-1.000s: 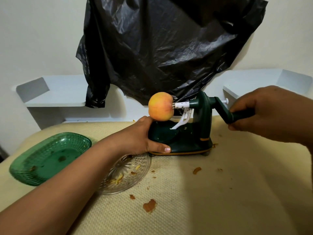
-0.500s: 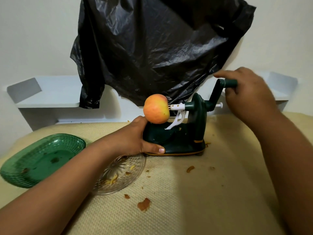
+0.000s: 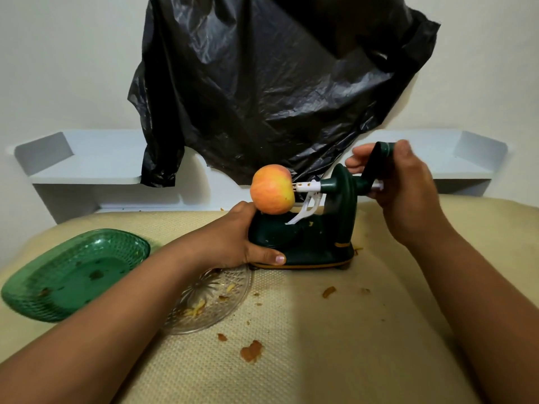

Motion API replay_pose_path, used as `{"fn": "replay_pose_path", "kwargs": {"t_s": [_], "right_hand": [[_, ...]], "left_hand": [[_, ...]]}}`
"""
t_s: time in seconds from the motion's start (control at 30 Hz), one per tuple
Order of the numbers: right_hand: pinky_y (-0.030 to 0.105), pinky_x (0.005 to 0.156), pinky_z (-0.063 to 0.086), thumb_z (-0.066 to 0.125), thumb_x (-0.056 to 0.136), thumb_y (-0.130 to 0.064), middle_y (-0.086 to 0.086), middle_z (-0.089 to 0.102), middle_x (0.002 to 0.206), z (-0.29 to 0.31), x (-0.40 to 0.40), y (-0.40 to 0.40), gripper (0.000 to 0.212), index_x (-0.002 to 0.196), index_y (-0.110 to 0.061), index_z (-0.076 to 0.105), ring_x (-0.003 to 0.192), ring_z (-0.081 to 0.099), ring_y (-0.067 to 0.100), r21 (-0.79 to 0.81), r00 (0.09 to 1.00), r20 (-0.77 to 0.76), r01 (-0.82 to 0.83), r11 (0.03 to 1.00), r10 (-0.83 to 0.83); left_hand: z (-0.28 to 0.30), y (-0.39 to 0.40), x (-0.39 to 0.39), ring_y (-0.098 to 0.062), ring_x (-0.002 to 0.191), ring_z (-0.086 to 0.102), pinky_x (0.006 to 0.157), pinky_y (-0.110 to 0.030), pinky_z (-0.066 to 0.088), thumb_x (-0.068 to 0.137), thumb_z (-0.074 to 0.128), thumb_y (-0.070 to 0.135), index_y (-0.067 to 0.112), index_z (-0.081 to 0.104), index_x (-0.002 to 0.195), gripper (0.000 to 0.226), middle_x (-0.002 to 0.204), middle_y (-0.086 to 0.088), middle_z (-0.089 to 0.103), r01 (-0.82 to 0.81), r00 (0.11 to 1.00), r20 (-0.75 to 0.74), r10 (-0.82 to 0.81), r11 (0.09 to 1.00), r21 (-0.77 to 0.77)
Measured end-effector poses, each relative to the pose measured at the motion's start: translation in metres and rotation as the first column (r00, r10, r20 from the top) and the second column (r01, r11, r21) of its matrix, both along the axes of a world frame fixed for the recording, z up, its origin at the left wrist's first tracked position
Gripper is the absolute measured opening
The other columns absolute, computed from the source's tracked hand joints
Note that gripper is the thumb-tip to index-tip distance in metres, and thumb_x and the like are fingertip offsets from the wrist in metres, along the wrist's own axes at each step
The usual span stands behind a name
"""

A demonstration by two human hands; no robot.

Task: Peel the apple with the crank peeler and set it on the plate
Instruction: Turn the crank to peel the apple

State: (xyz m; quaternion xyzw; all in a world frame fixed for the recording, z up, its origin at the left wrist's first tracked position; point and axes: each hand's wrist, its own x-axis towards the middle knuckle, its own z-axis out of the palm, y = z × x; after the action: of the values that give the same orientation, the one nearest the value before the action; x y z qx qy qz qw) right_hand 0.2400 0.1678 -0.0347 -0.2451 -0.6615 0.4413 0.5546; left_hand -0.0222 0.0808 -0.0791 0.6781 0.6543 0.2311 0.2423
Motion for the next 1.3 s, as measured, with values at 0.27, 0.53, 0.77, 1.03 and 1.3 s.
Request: {"fn": "replay_pose_path", "kwargs": {"t_s": [0.27,0.53,0.77,1.03,1.3], "right_hand": [[0.034,0.063,0.054,0.066,0.076,-0.066,0.001,0.069,0.078,0.012,-0.006,-0.004,0.046,0.086,-0.022,0.072,0.072,0.067,0.016,-0.249,0.995,-0.1,-0.032,0.968,0.007],[0.025,0.047,0.05,0.066,0.088,-0.032,0.004,0.065,0.064,0.02,-0.019,0.012,0.011,0.078,-0.027,0.067,0.045,0.059,0.015,-0.458,0.98,-0.169,0.014,0.889,-0.102],[0.034,0.062,0.059,0.057,0.088,-0.013,0.004,0.069,0.072,-0.006,-0.006,0.032,0.016,0.098,-0.016,0.069,0.063,0.071,0.021,-0.667,0.999,0.001,-0.033,0.745,0.044],[0.033,0.069,0.059,0.072,0.074,-0.019,0.005,0.075,0.091,-0.006,0.039,0.035,0.012,0.083,-0.018,0.078,0.088,0.073,0.017,-0.416,0.755,0.551,-0.124,0.901,0.357],[0.039,0.085,0.052,0.076,0.045,-0.084,-0.005,0.075,0.106,-0.001,0.037,0.028,0.079,0.103,-0.029,0.077,0.108,0.066,0.018,-0.335,0.735,0.595,-0.14,0.932,0.324]], "left_hand": [[0.001,0.0,0.002,-0.017,0.132,0.048,0.111,-0.041,0.046,0.052,0.081,0.07,0.032,0.035,0.15,0.115,0.144,0.005,0.044,-0.006,1.0,0.001,0.006,1.0,0.004],[0.001,-0.001,0.002,-0.015,0.13,0.046,0.111,-0.04,0.045,0.068,0.087,0.057,0.031,0.032,0.152,0.103,0.143,0.006,0.04,-0.015,0.999,-0.044,0.015,1.0,0.012],[0.001,-0.002,0.003,-0.013,0.125,0.047,0.106,-0.033,0.047,0.069,0.086,0.057,0.03,0.032,0.15,0.101,0.138,0.007,0.041,-0.03,0.998,-0.053,0.031,0.999,0.017],[0.001,-0.001,0.003,-0.014,0.127,0.046,0.109,-0.037,0.045,0.067,0.087,0.058,0.031,0.032,0.15,0.103,0.138,0.007,0.04,-0.037,0.998,-0.046,0.038,0.999,0.021],[0.0,-0.001,0.001,-0.015,0.128,0.047,0.11,-0.038,0.046,0.068,0.088,0.054,0.031,0.033,0.149,0.101,0.14,0.006,0.041,-0.022,1.0,-0.011,0.022,0.999,0.031]]}}
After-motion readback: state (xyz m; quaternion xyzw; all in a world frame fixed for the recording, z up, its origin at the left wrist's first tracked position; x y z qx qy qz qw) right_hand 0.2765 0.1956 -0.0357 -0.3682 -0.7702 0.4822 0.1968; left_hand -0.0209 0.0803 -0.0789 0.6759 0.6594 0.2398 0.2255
